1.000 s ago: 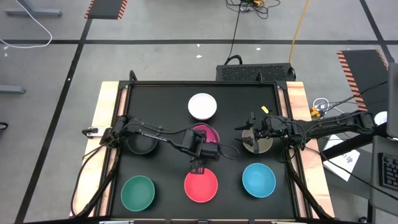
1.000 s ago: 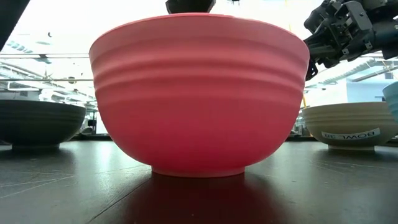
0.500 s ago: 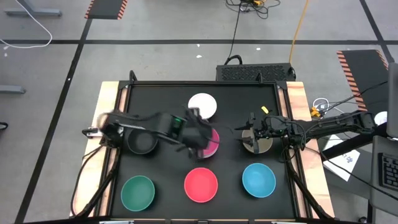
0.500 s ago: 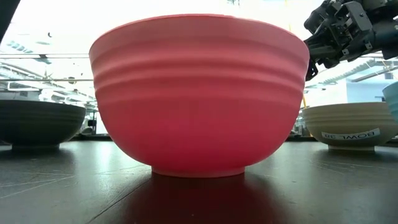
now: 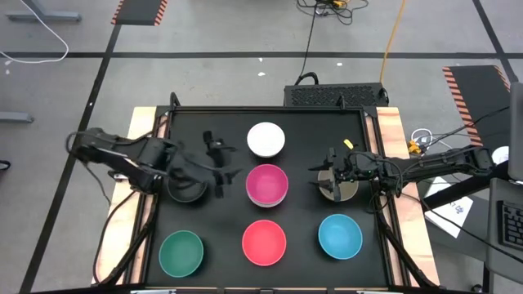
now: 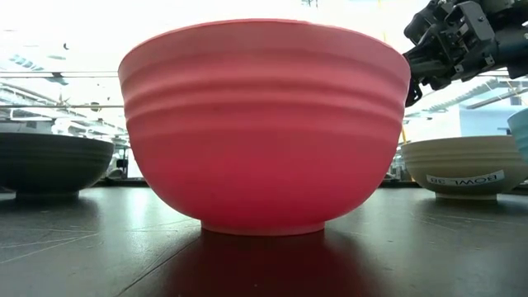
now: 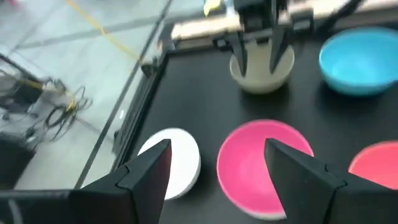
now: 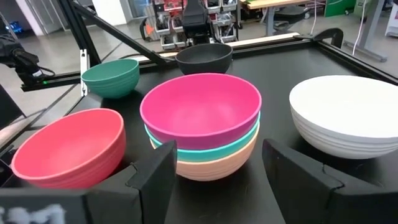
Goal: Nest bowls inside each other
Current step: Stack the brown bowl on top of the pink bowl
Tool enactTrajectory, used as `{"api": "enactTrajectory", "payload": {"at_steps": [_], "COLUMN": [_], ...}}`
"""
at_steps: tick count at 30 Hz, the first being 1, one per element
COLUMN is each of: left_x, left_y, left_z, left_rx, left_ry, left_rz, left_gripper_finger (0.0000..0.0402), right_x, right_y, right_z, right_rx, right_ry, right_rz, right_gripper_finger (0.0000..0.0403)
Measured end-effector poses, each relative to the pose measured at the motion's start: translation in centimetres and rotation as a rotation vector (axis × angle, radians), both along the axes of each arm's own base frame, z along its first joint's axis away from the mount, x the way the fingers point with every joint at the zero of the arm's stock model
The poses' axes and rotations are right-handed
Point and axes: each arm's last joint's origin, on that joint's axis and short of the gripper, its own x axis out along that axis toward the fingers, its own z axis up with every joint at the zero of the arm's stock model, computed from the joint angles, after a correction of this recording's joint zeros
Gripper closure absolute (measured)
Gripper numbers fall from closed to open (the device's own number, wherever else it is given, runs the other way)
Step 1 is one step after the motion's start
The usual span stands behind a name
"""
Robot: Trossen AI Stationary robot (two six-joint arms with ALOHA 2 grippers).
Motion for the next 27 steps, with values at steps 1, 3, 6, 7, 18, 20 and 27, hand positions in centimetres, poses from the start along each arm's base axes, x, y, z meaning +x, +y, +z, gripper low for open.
{"api": "enactTrajectory", "payload": {"at_steps": [1,3,6,7,18,20,27], "left_x": [-0.6,-1.7,-2.9,-3.3,-5.1,-5.7,-8.8], "left_y": [0.2,0.4,0.9,1.2,6.2,7.3,9.0], "left_z": [-0.6,-1.8,-3.7,-4.4,-9.7,-10.3,-12.2], "left_rx": [-0.007,-0.044,-0.093,-0.089,0.096,0.062,-0.074], "left_ry": [-0.039,-0.150,-0.318,-0.342,-0.153,-0.150,-0.305], "left_rz": [-0.027,-0.088,-0.201,-0.221,-0.260,-0.255,-0.307], "left_gripper_finger": [0.0142,0.0142,0.0142,0.0142,0.0142,0.0142,0.0142], "right_x": [0.0,0.0,0.1,0.1,0.2,0.2,0.2], "right_y": [0.0,0.0,0.0,0.0,0.0,0.0,-0.1], "right_z": [0.0,0.1,0.4,0.5,0.9,0.9,1.0], "right_rx": [0.000,0.000,-0.001,-0.004,-0.015,-0.023,-0.109], "right_ry": [-0.002,-0.009,-0.040,-0.051,-0.092,-0.093,-0.105], "right_rz": [0.000,0.000,0.000,0.000,0.001,0.001,0.007], "right_gripper_finger": [0.0174,0.0174,0.0174,0.0174,0.0174,0.0174,0.0174]}}
